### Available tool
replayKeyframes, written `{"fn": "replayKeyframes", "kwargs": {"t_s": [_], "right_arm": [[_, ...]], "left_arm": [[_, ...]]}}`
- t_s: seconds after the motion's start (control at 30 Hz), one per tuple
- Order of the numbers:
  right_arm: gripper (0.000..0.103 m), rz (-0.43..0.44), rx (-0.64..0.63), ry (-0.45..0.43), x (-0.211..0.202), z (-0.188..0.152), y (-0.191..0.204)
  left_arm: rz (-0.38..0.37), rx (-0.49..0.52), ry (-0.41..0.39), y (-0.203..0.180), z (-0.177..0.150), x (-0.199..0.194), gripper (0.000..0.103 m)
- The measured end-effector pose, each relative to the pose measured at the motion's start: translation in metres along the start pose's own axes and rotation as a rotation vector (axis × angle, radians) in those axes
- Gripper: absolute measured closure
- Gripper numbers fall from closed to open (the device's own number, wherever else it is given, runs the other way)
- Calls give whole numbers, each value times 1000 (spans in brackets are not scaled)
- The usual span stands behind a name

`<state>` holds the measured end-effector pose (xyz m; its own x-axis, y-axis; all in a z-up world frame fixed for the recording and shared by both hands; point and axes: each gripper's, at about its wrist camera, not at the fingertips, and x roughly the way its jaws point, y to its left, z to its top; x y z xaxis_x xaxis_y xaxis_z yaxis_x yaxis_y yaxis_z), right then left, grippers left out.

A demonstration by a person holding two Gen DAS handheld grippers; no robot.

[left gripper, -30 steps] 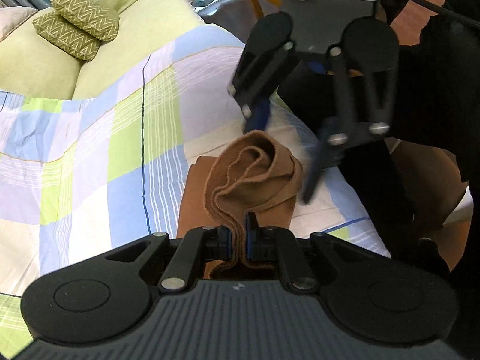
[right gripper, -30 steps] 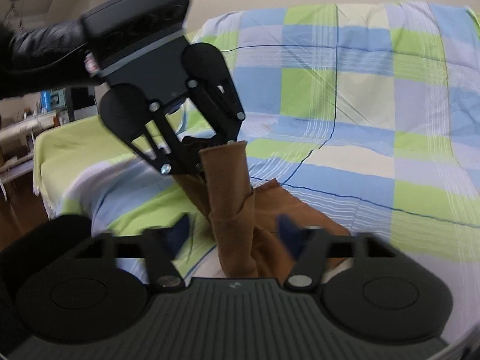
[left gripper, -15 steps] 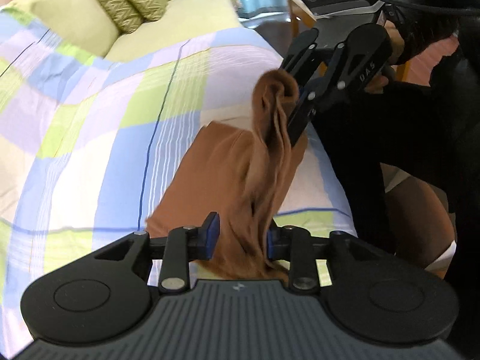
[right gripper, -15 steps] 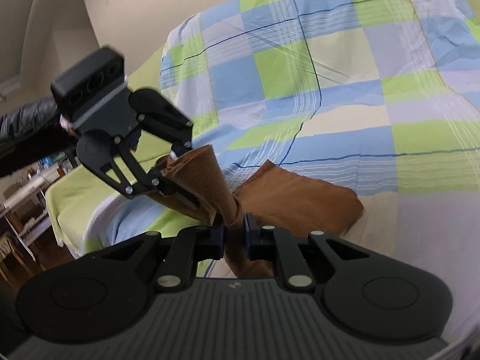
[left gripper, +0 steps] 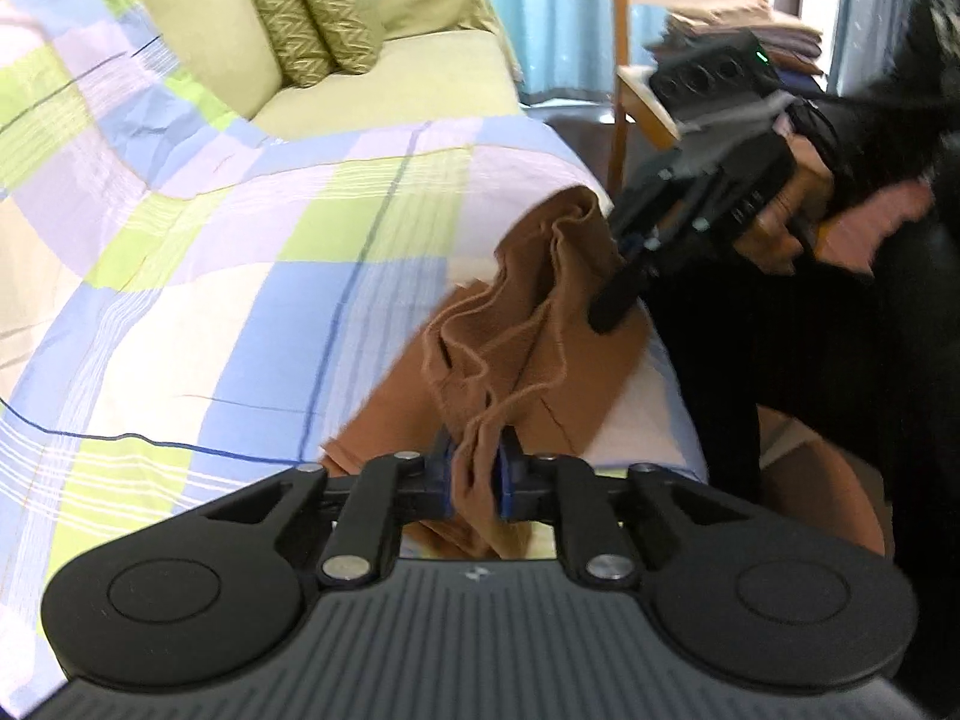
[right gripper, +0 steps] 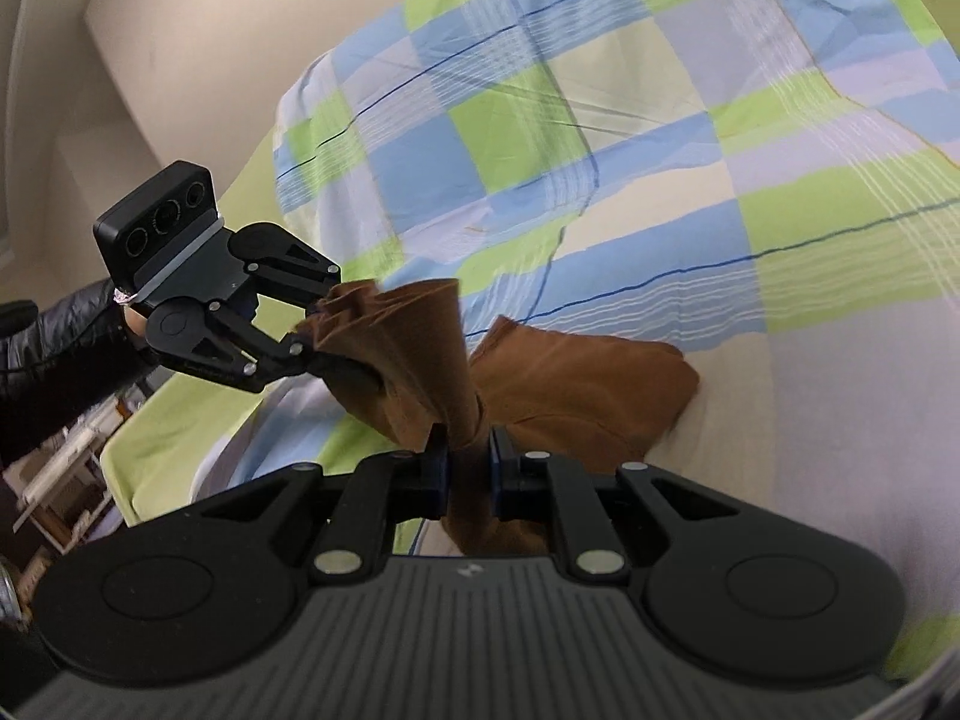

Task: Fold clothes
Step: 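Lower the folded garment onto the sheet and open both grippers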

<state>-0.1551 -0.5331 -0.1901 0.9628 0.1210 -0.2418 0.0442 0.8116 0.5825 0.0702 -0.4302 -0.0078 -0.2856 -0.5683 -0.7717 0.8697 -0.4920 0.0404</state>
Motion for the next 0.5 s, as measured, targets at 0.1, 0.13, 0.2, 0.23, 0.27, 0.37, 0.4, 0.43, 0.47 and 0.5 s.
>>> {"fn": "replayKeyframes", "kwargs": {"t_s": [0.1, 0.13, 0.2, 0.23, 0.27, 0.37, 0.4, 0.43, 0.47, 0.5], "right_arm": [[93, -15, 85, 2, 7, 3, -17], [92, -22, 118, 7, 10, 4, -24], [90, -31, 162, 13, 13, 4, -34], [90, -36, 171, 13, 14, 4, -36], [88, -38, 171, 13, 14, 5, -37], [83, -36, 189, -2, 12, 6, -38], [82, -36, 205, -14, 10, 8, -39], [82, -35, 224, -27, 8, 9, -41], [82, -32, 242, -36, 7, 9, -42], [82, -35, 262, -42, 6, 9, -45]], "left_arm": [[-6, -87, 18, 25, -1, 22, 88], [-10, -103, 23, 30, -2, 26, 81], [0, -147, 25, 41, -7, 35, 77], [3, -171, 21, 44, -9, 37, 75], [-1, -186, 15, 46, -11, 38, 75], [-11, -254, -22, 51, -17, 41, 75], [-13, -289, -37, 54, -21, 40, 76], [-15, -324, -51, 58, -24, 39, 76], [-14, -351, -56, 61, -26, 39, 76], [-7, -404, -66, 66, -31, 40, 81]]}}
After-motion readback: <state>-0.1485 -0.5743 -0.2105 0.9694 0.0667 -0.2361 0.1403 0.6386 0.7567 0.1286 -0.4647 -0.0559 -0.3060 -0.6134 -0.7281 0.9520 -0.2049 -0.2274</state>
